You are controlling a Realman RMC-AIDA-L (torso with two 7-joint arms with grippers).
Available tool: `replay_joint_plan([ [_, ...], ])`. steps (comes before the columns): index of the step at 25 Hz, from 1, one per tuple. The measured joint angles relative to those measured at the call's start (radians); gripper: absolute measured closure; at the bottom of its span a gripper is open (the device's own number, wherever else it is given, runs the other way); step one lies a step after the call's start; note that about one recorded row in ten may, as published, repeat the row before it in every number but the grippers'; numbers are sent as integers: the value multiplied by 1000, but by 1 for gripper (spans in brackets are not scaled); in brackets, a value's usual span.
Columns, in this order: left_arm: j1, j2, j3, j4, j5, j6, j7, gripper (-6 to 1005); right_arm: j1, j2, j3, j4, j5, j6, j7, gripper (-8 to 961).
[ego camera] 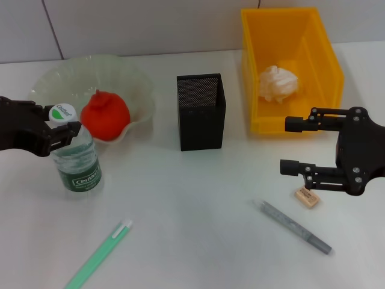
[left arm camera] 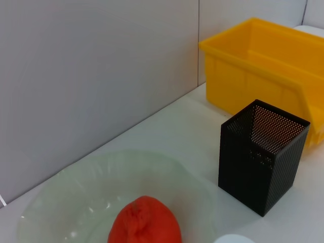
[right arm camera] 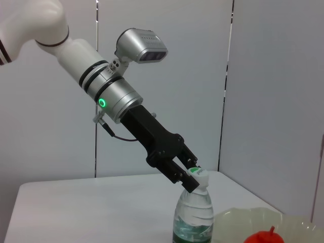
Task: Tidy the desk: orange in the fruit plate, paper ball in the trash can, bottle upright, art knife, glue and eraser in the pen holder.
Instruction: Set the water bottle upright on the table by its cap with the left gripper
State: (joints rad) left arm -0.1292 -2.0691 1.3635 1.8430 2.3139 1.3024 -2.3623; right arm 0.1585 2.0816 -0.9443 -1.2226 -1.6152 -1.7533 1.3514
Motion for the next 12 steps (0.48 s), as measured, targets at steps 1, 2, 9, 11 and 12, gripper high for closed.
replay_joint_plan([
  [1, 0, 0, -1, 0, 0, 1, 0, 567, 0, 0, 0, 0, 0, 0, 0, 302],
  [2, 0, 0, -2, 0, 0, 2, 0, 567, 0, 0, -1, 0, 0, 0, 0, 302],
  [9, 0, 0, -7, 3, -2, 8, 0, 567, -1, 0, -1, 0, 0, 0, 0, 302],
  [11, 1, 0, -8, 4, -5, 9, 0, 567, -1, 0, -1, 0, 0, 1, 0, 302],
  [12, 1, 0, -8, 4, -7, 9, 0, 567, -1, 0, -1, 0, 0, 1, 0, 302],
])
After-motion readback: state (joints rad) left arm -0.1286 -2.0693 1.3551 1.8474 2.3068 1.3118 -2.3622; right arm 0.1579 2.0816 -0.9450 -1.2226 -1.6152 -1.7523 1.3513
